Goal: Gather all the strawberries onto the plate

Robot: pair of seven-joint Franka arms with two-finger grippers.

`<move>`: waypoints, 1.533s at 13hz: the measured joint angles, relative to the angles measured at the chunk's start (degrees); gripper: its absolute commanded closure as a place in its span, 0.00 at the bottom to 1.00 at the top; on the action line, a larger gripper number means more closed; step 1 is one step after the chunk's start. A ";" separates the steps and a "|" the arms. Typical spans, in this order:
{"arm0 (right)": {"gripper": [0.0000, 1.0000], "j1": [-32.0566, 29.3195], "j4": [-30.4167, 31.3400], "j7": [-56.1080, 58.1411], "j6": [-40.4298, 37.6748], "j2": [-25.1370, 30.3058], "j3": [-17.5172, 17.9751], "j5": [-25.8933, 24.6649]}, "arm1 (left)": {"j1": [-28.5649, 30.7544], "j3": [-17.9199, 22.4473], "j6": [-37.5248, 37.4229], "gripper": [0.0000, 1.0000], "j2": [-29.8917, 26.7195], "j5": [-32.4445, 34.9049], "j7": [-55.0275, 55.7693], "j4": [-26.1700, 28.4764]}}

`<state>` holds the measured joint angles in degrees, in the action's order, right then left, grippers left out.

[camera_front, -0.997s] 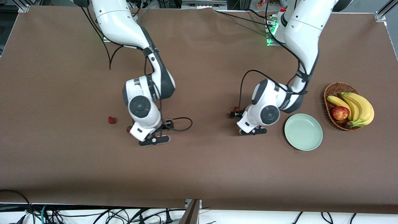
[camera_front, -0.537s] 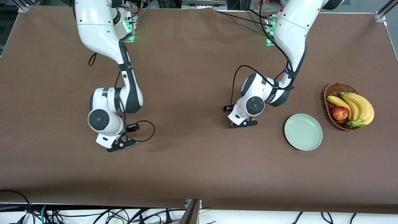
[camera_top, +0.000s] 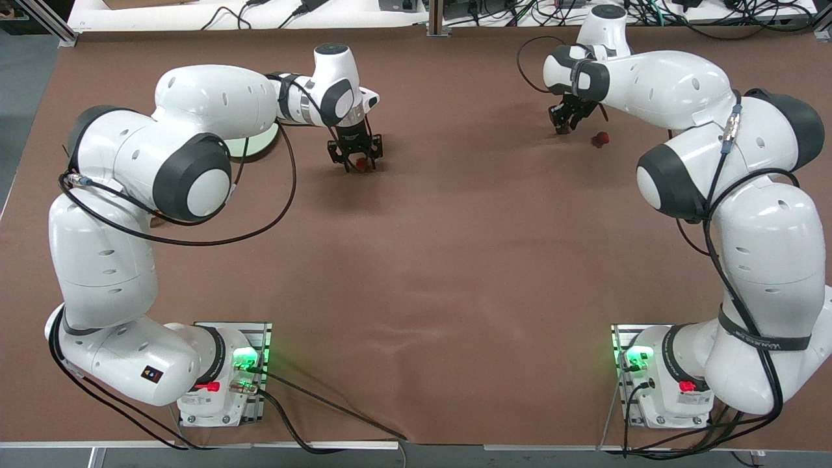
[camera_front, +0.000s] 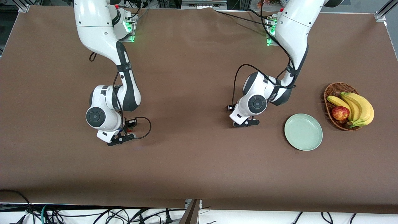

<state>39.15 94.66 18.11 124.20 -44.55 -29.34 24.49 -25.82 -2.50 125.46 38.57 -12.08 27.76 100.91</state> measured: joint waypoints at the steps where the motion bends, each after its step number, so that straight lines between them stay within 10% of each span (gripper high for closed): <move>1: 0.89 0.00 0.05 0.00 0.02 0.08 0.02 0.00 | 0.00 0.00 0.73 0.34 0.00 0.00 0.00 0.03; 12: 0.89 3.10 -5.23 -10.48 -3.34 1.26 0.81 4.74 | 0.04 0.12 1.24 0.93 -0.19 0.00 0.03 0.07; 20: 0.88 6.08 -15.89 -47.33 -1.46 1.08 15.54 9.38 | 6.84 2.10 -8.96 0.90 -3.38 0.50 -7.29 -5.89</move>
<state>45.22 78.78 -29.21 122.73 -43.47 -13.80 33.87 -18.98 -0.40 116.51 35.19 -11.58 20.47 95.02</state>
